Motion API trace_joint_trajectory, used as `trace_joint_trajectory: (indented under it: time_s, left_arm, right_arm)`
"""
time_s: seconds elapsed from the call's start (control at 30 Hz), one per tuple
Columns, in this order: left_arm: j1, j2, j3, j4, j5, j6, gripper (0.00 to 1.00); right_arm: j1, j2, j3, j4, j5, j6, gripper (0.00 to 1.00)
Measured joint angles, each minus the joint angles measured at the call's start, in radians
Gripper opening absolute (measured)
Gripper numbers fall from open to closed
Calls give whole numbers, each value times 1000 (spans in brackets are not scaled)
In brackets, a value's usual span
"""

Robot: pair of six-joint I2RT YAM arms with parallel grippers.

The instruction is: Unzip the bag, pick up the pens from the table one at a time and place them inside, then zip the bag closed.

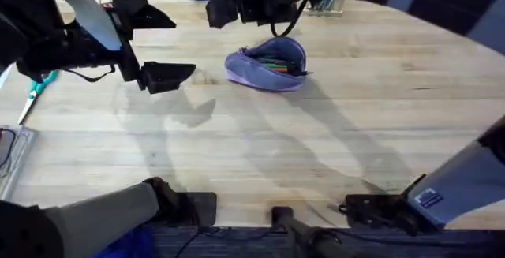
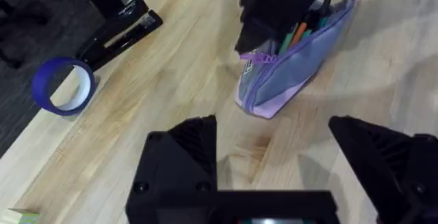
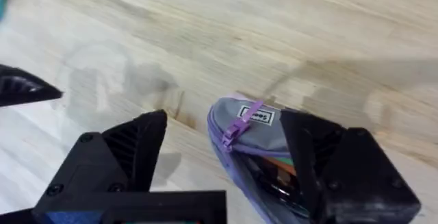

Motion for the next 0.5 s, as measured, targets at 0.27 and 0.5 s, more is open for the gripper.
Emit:
trace_joint_trajectory:
  time_s: [0.27,0.5]
  left_arm:
    - [0,0,0,0,0,0,993]
    - [0,0,0,0,0,0,993]
  right_arm:
    - [3,44,0,-4,0,1,996]
    - [5,69,0,-23,0,9,996]
